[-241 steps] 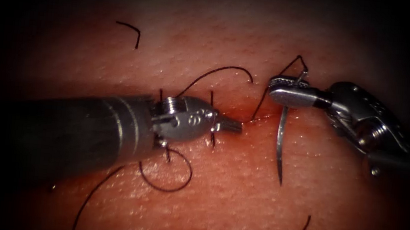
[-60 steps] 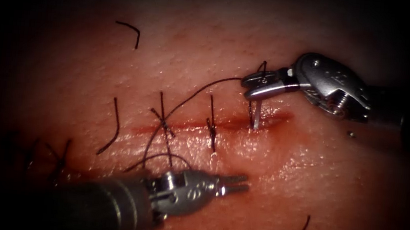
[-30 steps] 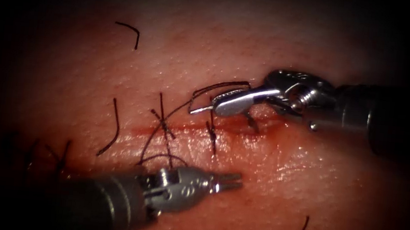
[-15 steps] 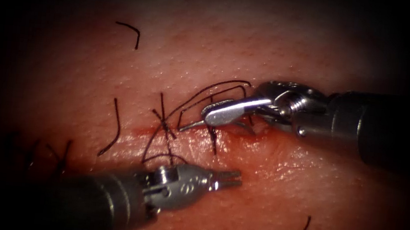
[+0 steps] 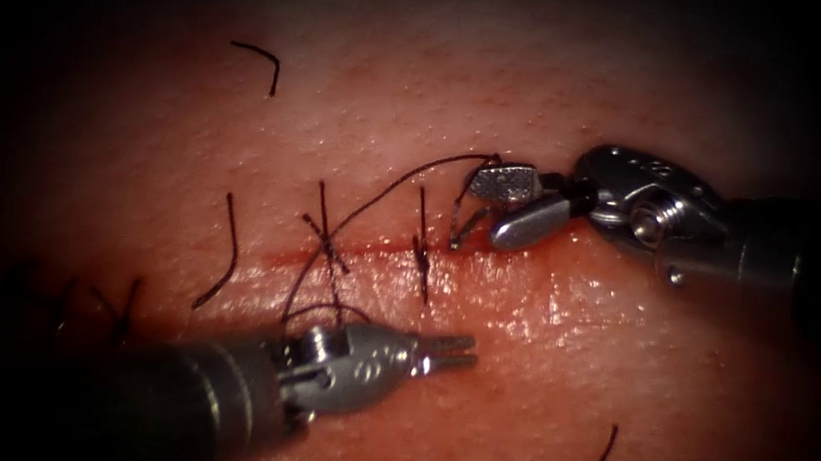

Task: Wound Closure
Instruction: Throw needle into skin below wound with right gripper

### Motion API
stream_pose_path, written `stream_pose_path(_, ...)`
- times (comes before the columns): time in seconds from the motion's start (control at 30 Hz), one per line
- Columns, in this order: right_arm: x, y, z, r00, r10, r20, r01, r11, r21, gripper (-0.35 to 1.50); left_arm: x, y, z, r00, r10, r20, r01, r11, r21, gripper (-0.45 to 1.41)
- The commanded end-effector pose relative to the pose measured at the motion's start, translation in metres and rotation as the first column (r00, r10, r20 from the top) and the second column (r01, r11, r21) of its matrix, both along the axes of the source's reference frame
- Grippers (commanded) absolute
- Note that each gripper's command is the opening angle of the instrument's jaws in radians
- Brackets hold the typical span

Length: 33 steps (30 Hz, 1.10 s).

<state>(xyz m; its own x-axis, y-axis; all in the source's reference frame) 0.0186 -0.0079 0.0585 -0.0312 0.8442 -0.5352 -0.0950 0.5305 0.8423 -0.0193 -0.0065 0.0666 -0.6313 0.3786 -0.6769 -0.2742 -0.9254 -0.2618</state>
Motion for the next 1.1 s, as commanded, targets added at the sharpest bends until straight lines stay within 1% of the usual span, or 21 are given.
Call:
stream_pose_path(0.03,-0.0005,0.0011,0.0003,0.998,0.003,0.059,0.001,0.998,-0.055,1.3,-0.0005,0.0002,0.0005,1.0,0.0,0.0,0.0,1.0,-0.002,-0.13)
stream_pose_path(0.1,-0.0013,0.0011,-0.0002,0.991,0.015,0.133,0.002,0.991,-0.131,1.33,-0.0005,0.0002,0.0005,1.0,0.0,0.0,0.0,1.0,-0.002,-0.13)
stream_pose_path(0.23,-0.0016,0.0001,-0.0011,0.974,0.047,0.223,0.011,0.968,-0.252,1.4,-0.0005,0.0002,0.0005,1.0,0.0,0.0,0.0,1.0,-0.002,-0.13)
stream_pose_path(0.27,-0.0015,-0.0005,-0.0016,0.963,0.065,0.261,0.022,0.948,-0.317,1.38,-0.0006,0.0002,0.0005,1.0,0.0,0.0,0.0,1.0,-0.002,-0.13)
stream_pose_path(0.33,-0.0011,-0.0015,-0.0024,0.946,0.09,0.31,0.041,0.918,-0.394,1.38,-0.0006,0.0002,0.0005,1.0,0.0,0.0,0.0,1.0,-0.002,-0.13)
stream_pose_path(0.37,-0.0006,-0.0027,-0.0034,0.933,0.113,0.342,0.061,0.887,-0.457,1.25,-0.0005,0.0002,0.0005,1.0,0.0,0.0,0.0,1.0,-0.002,-0.13)
stream_pose_path(0.4,-0.0004,-0.0032,-0.0039,0.93,0.124,0.347,0.06,0.877,-0.476,1.2,-0.0005,0.0002,0.0005,1.0,0.0,0.0,0.0,1.0,-0.002,-0.13)
stream_pose_path(0.43,0.0,-0.004,-0.005,0.921,0.162,0.353,0.043,0.861,-0.506,1.05,-0.0005,0.0002,0.0006,1.0,0.001,0.001,-0.001,1.0,-0.002,-0.13)
stream_pose_path(0.53,0.0005,-0.0044,-0.0065,0.91,0.226,0.347,-0.005,0.845,-0.535,0.93,-0.0005,0.0002,0.0006,1.0,0.001,0.001,-0.001,1.0,-0.002,-0.13)
stream_pose_path(0.57,0.0006,-0.0044,-0.0068,0.906,0.241,0.347,-0.013,0.835,-0.549,0.93,-0.0005,0.0002,0.0006,1.0,0.001,0.001,-0.001,1.0,-0.002,-0.13)
stream_pose_path(0.6,0.0008,-0.0043,-0.0071,0.903,0.253,0.348,-0.02,0.833,-0.553,0.96,-0.0005,0.0002,0.0006,1.0,0.0,0.001,0.0,1.0,-0.002,-0.13)
stream_pose_path(0.63,0.0016,-0.0042,-0.0076,0.893,0.27,0.359,-0.018,0.82,-0.573,1.05,-0.0005,0.0002,0.0006,1.0,0.0,0.0,0.0,1.0,-0.002,-0.13)
stream_pose_path(0.67,0.0021,-0.0042,-0.0075,0.89,0.276,0.363,-0.017,0.816,-0.578,1.1,-0.0005,0.0002,0.0006,1.0,0.0,0.0,0.0,1.0,-0.002,-0.13)
stream_pose_path(0.73,0.0026,-0.0043,-0.0072,0.889,0.271,0.37,-0.001,0.807,-0.59,1.13,-0.0005,0.0002,0.0006,1.0,0.0,0.001,0.0,1.0,-0.002,-0.13)
stream_pose_path(0.83,0.0034,-0.0045,-0.0067,0.885,0.252,0.393,0.039,0.799,-0.6,1.11,-0.0005,0.0002,0.0006,1.0,0.001,0.001,-0.001,1.0,-0.002,-0.13)
stream_pose_path(0.87,0.0038,-0.0047,-0.0063,0.884,0.229,0.408,0.069,0.798,-0.598,1.08,-0.0004,0.0002,0.0005,1.0,0.001,0.001,-0.001,1.0,-0.002,-0.13)
stream_pose_path(0.97,0.0042,-0.0051,-0.0057,0.882,0.202,0.426,0.105,0.797,-0.595,1.01,-0.0004,0.0002,0.0005,1.0,0.002,0.001,-0.002,1.0,-0.001,-0.13)
stream_pose_path(1.0,0.0044,-0.0052,-0.0055,0.882,0.184,0.434,0.123,0.799,-0.589,0.94,-0.0004,0.0002,0.0005,1.0,0.002,0.001,-0.002,1.0,-0.001,-0.13)
stream_pose_path(1.1,0.0046,-0.005,-0.0054,0.879,0.177,0.443,0.136,0.797,-0.588,0.88,-0.0004,0.0002,0.0005,1.0,0.001,0.001,-0.001,1.0,-0.001,-0.13)
